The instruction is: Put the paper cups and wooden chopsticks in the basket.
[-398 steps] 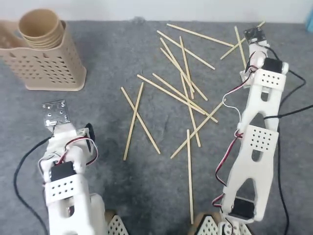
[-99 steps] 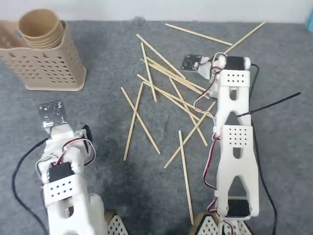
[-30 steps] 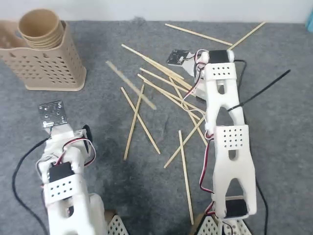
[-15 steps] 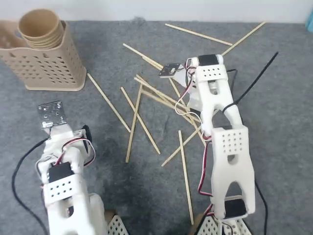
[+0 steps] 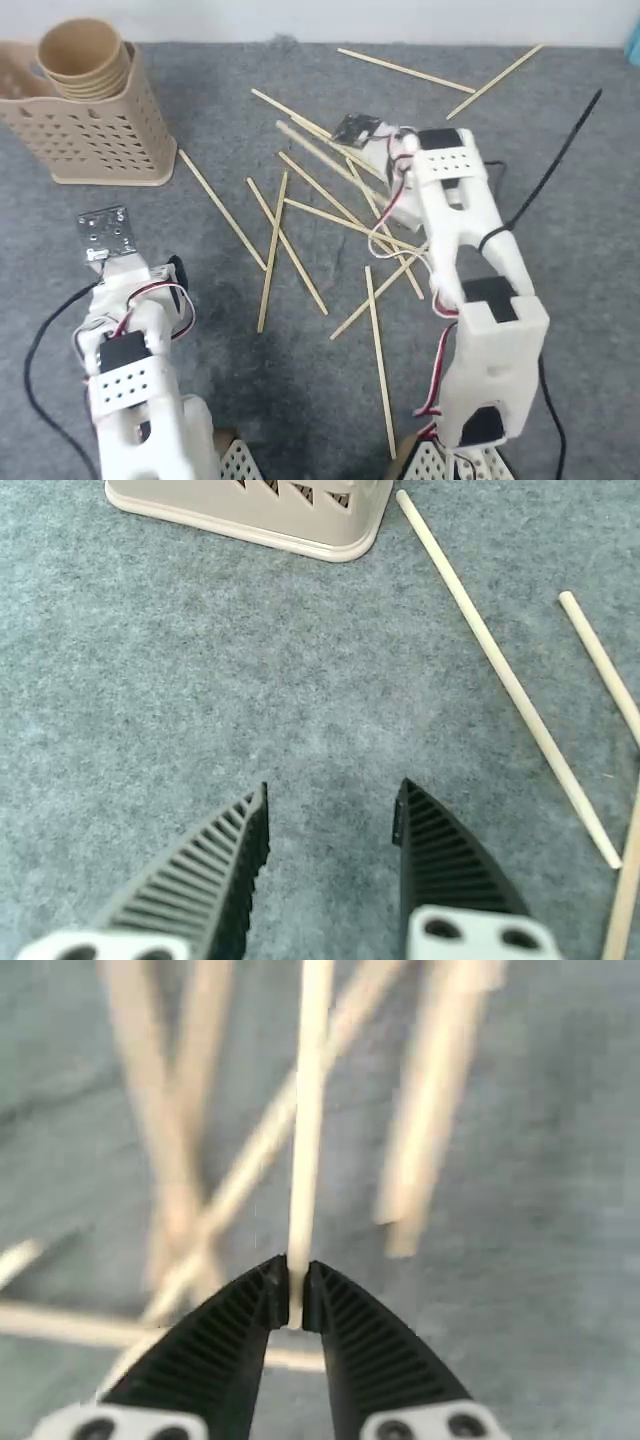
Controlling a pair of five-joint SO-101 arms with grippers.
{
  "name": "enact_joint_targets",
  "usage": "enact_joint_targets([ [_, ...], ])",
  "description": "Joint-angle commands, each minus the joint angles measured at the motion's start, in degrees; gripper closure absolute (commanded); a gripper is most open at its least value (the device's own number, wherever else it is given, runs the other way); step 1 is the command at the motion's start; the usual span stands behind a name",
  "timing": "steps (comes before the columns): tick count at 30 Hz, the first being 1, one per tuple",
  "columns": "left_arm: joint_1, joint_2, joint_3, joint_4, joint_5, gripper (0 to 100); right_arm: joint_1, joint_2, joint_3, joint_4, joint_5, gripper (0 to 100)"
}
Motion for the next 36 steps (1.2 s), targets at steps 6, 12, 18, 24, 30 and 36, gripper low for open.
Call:
enact_joint_targets([
  [6, -0.18, -1.23, -0.92, -1.14, -0.53, 80, 6.37, 9.89, -12.84, -2.68, 2.55, 99.2],
  [12, -0.18, -1.23, -0.92, -1.23, -0.53, 80, 6.46, 15.43, -21.71, 12.26, 7.82, 99.2],
  [18, -0.18, -1.23, -0.92, -1.23, -0.53, 80, 11.91, 14.55, -23.65, 22.99, 11.08, 98.8],
  [24, -0.18, -1.23, -0.92, -1.23, -0.53, 80, 26.51, 11.74, -23.65, 27.47, 17.49, 99.1],
  [30, -0.18, -1.23, -0.92, -1.23, -0.53, 80, 37.23, 12.09, -23.21, 31.87, 22.95, 98.6],
  [36, -0.18, -1.23, -0.92, -1.23, -0.53, 80, 43.65, 15.08, -22.33, 27.56, 25.41, 78.5],
])
